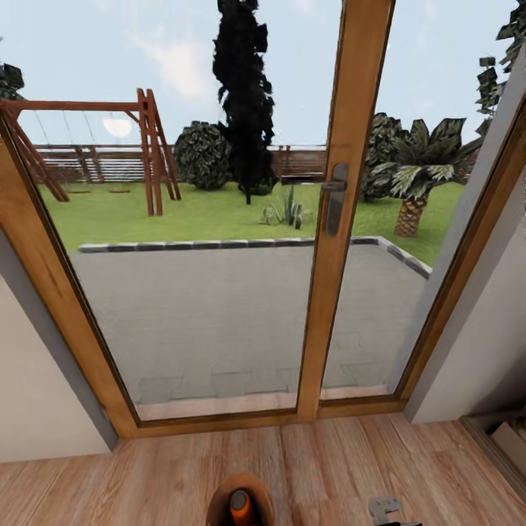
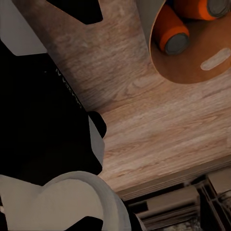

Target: Put the three can of soda from the living room inside the tash can in the kitchen.

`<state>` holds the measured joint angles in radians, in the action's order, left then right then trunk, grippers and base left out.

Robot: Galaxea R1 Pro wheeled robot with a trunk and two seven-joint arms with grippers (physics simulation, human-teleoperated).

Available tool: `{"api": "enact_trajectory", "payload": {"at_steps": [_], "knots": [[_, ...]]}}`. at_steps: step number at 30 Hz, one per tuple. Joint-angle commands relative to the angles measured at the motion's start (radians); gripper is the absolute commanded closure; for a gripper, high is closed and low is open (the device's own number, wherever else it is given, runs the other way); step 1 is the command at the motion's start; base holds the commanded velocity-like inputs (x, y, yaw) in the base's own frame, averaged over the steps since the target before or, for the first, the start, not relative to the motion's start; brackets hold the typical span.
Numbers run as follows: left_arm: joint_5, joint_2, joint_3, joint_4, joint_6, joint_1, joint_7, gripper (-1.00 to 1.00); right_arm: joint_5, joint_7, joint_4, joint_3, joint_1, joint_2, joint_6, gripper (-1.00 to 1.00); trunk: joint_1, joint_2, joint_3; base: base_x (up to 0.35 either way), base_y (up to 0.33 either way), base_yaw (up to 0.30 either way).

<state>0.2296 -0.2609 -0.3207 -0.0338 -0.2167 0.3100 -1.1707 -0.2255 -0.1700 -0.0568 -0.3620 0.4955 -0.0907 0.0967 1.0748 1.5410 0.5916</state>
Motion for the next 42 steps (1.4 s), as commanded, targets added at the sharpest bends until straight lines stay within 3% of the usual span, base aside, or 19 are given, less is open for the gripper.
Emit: {"api": "enact_trajectory", "payload": {"at_steps": [1,14,42], "knots": [[0.001,0.0,0.0,0.0,0.0,0.0,0.005,-1.0,0.0,0.0,0.0,0.0,-0.001,0.0,-0.001,-1.0,0.0,0.0,-0.002,0.0,0.0,0.0],[0.003,0.0,-0.001,0.0,0.0,0.0,0.013,-1.0,0.001,0.004,0.0,0.0,-0.008,0.003,-0.057,-1.0,0.0,0.0,-0.023,0.0,0.0,0.0],[0.004,-0.003,-0.001,-0.001,0.0,0.0,0.014,-1.0,0.002,0.004,0.0,-0.002,-0.011,0.005,-0.06,-1.0,0.0,0.0,-0.07,0.0,0.0,0.0]]}}
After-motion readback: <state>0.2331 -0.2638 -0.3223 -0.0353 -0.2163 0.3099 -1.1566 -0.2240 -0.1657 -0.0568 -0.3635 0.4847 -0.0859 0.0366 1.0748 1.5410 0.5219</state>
